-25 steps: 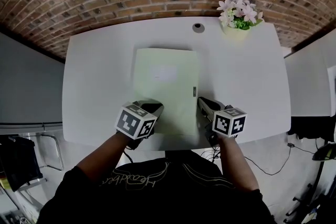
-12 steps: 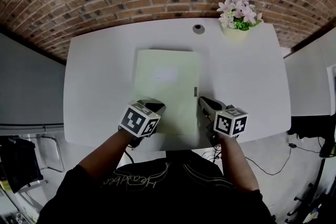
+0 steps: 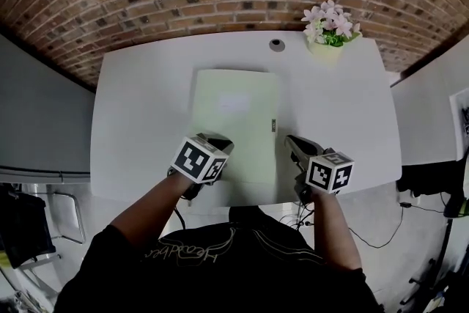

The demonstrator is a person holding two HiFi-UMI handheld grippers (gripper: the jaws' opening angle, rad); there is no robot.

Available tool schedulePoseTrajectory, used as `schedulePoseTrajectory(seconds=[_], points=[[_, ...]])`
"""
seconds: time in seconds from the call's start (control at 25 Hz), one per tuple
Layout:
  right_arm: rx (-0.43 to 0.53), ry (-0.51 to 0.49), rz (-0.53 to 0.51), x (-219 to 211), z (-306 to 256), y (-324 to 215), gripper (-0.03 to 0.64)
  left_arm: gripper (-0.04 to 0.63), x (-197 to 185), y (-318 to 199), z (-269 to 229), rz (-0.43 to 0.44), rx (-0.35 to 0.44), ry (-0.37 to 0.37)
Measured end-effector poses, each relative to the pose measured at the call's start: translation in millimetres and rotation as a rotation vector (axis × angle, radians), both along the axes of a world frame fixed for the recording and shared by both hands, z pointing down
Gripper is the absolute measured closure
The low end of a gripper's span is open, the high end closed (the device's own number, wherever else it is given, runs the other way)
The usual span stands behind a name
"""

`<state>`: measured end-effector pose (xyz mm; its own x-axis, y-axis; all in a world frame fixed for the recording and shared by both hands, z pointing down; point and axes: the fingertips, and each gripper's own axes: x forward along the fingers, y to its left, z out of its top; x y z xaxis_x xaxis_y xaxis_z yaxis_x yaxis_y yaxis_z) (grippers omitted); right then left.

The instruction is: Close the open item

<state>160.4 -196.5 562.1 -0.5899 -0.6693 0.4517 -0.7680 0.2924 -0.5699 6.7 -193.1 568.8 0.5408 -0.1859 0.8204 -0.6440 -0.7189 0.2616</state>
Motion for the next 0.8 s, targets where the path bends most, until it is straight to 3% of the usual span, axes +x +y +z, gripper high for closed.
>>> schedulePoseTrajectory(seconds=[0.4,0.56,0.8], points=[[0.118,0.088,-0.025,17.4,-56.2,30.2,0.614,0.594,-0.5,23.5,-30.8,-0.011,0.056,0.104],[0.209,0.099,-0.056,2.8,-89.5,48.3,0.614,0.594,-3.1,42.4,-60.9,-0.018,0.092,0.194],[0.318,0.041,-0.114,-35.4,-138.5,81.7,0.614,0.594,-15.5,78.7,-113.3,-0.074,0.134,0.392]])
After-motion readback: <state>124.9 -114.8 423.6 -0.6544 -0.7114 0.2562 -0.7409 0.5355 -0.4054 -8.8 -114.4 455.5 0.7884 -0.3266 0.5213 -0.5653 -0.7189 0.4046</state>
